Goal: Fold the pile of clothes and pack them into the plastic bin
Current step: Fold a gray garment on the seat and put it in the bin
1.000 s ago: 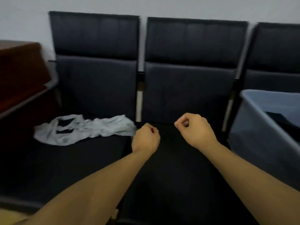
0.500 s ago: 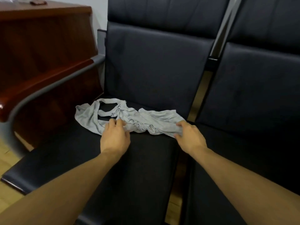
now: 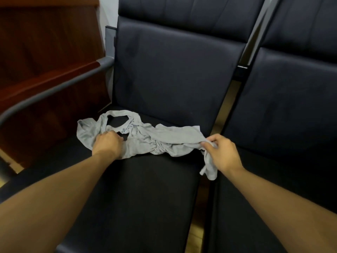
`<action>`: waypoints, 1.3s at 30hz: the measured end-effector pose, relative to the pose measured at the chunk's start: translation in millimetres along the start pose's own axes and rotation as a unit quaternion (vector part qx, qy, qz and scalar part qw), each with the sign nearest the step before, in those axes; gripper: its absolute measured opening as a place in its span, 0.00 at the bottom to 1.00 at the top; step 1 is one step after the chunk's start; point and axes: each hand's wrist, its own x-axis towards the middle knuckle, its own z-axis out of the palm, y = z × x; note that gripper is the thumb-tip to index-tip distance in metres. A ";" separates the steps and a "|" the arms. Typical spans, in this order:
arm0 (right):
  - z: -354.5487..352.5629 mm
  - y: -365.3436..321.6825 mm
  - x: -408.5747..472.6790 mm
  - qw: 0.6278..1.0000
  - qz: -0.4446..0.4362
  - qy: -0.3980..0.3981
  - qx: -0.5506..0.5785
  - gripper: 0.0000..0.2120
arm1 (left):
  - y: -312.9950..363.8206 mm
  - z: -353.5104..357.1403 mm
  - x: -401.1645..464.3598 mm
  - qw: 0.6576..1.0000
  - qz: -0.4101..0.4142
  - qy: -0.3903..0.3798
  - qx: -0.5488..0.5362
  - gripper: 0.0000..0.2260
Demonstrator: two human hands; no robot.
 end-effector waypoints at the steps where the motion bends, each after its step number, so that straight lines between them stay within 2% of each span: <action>1: -13.2 -1.6 -3.0 0.999 0.003 0.021 0.030 0.04 | 3.7 -2.4 -3.8 1.000 0.003 -0.006 0.001 0.11; 4: -59.6 -2.6 -14.8 0.992 0.018 0.095 0.081 0.06 | 22.0 -1.3 -30.1 0.996 0.040 -0.071 0.019 0.13; 6: -94.9 1.3 -23.9 0.985 0.025 0.143 0.093 0.08 | 36.1 5.5 -57.5 0.981 0.081 -0.141 0.106 0.16; 8: -132.4 7.9 -35.5 0.976 0.037 0.191 0.097 0.09 | 53.2 16.1 -85.7 0.964 0.128 -0.166 0.165 0.21; 13: -225.7 34.3 -77.2 0.948 0.082 0.300 0.073 0.10 | 107.9 42.2 -159.4 0.951 0.215 -0.206 0.080 0.19; 16: -271.6 58.5 -104.4 0.933 0.121 0.337 0.032 0.10 | 137.9 48.4 -183.4 0.945 0.250 -0.204 0.055 0.17; 18: -303.2 77.8 -121.7 0.937 0.180 0.297 -0.035 0.10 | 156.0 45.0 -196.2 0.932 0.289 -0.213 0.055 0.15; 21: -332.3 101.3 -148.9 0.928 0.311 0.122 -0.165 0.11 | 175.3 32.4 -222.7 0.885 0.360 -0.280 0.094 0.09; 23: -327.0 115.6 -164.1 0.905 0.332 0.040 -0.264 0.07 | 183.8 27.7 -247.0 0.845 0.409 -0.326 0.109 0.05; 24: -317.5 122.8 -167.8 0.901 0.316 0.020 -0.297 0.05 | 188.6 26.5 -261.0 0.828 0.432 -0.342 0.105 0.04; 25: -305.0 127.8 -170.2 0.906 0.288 0.006 -0.310 0.06 | 193.2 27.3 -275.1 0.809 0.455 -0.359 0.098 0.08; 27: -275.0 133.3 -173.1 0.930 0.228 -0.042 -0.287 0.11 | 199.9 33.0 -303.5 0.777 0.481 -0.394 0.095 0.13; 30: -222.0 128.5 -184.3 0.959 0.129 -0.121 -0.221 0.16 | 205.0 42.6 -342.4 0.744 0.502 -0.429 0.103 0.09; 34: -157.4 119.6 -197.9 0.933 -0.059 -0.252 -0.250 0.22 | 204.1 37.7 -367.4 0.705 0.514 -0.474 0.121 0.10; 36: -137.2 115.1 -194.5 0.933 -0.093 -0.252 -0.241 0.24 | 199.3 33.8 -366.9 0.696 0.526 -0.466 0.146 0.10; 39: -115.9 99.2 -175.0 0.958 -0.096 -0.188 -0.194 0.20 | 192.0 24.8 -360.1 0.696 0.519 -0.472 0.154 0.12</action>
